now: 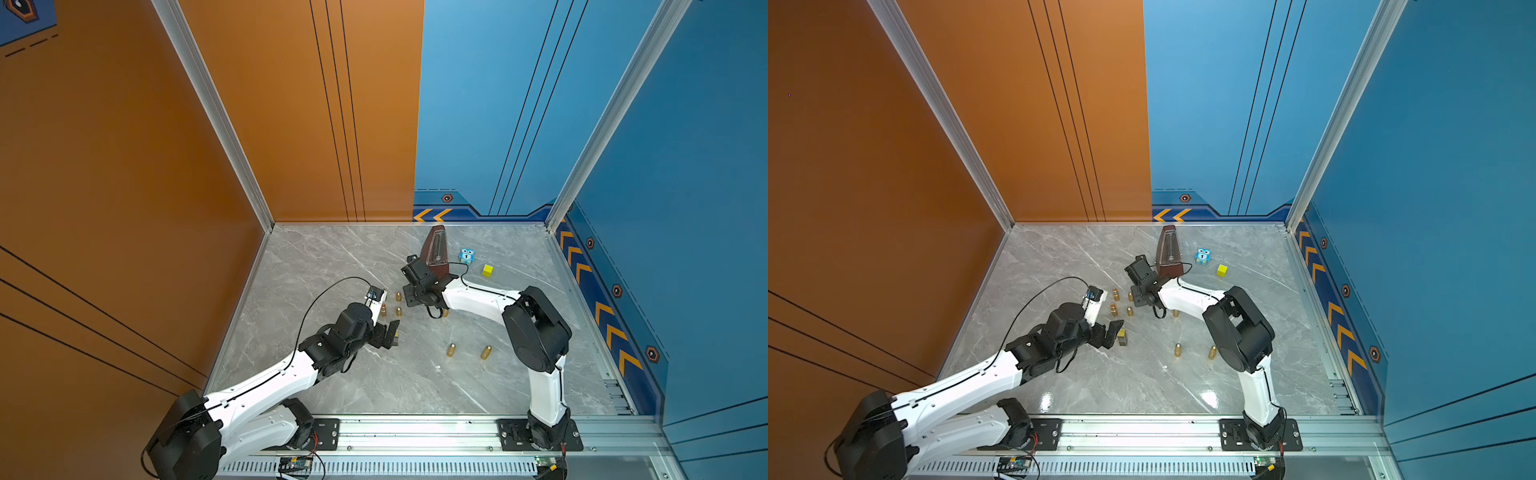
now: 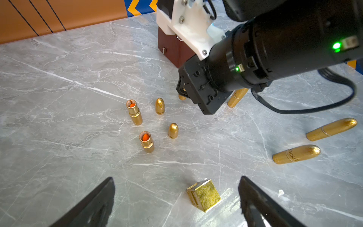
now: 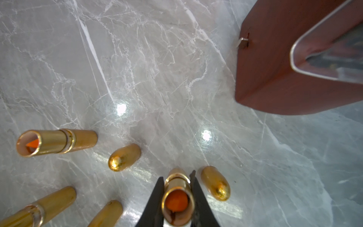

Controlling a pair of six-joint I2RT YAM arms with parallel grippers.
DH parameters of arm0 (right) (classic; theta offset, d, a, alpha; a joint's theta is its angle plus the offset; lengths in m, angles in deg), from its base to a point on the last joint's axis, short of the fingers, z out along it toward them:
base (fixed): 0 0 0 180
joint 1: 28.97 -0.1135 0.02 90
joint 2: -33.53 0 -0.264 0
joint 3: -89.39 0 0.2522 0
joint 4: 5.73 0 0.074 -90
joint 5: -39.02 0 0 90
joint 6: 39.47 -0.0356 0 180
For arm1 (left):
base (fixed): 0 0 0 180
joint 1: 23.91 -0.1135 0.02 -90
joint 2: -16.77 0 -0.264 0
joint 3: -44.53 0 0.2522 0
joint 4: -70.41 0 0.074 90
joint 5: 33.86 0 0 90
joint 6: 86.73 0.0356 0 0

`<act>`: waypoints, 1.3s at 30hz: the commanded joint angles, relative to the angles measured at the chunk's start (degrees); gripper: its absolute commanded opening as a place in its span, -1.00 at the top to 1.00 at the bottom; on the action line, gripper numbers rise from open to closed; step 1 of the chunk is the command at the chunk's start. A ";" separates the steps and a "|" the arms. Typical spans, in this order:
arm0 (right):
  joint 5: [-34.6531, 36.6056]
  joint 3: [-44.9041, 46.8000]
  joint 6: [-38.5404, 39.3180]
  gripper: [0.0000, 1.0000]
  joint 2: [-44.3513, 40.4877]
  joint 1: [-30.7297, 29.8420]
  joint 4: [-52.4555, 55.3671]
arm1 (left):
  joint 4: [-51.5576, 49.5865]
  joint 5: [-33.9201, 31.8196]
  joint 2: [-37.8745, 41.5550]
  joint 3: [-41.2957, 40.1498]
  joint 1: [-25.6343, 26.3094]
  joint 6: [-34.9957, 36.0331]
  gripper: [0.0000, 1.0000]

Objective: Open the lipstick cap
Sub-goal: Place the lipstick at the center of the board.

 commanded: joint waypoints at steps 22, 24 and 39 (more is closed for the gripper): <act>1.21 -0.23 2.36 0.58 3.36 -0.44 -2.80 | 0.67 -0.57 0.13 -0.54 -0.80 -0.74 -0.97; 1.21 -0.11 2.30 0.57 3.29 -0.47 -2.82 | 0.64 -0.62 0.22 -0.49 -0.80 -0.78 -0.97; 0.63 0.39 2.26 0.40 3.36 -0.45 -2.79 | 0.65 -0.58 0.92 -0.50 -0.93 -0.73 -0.97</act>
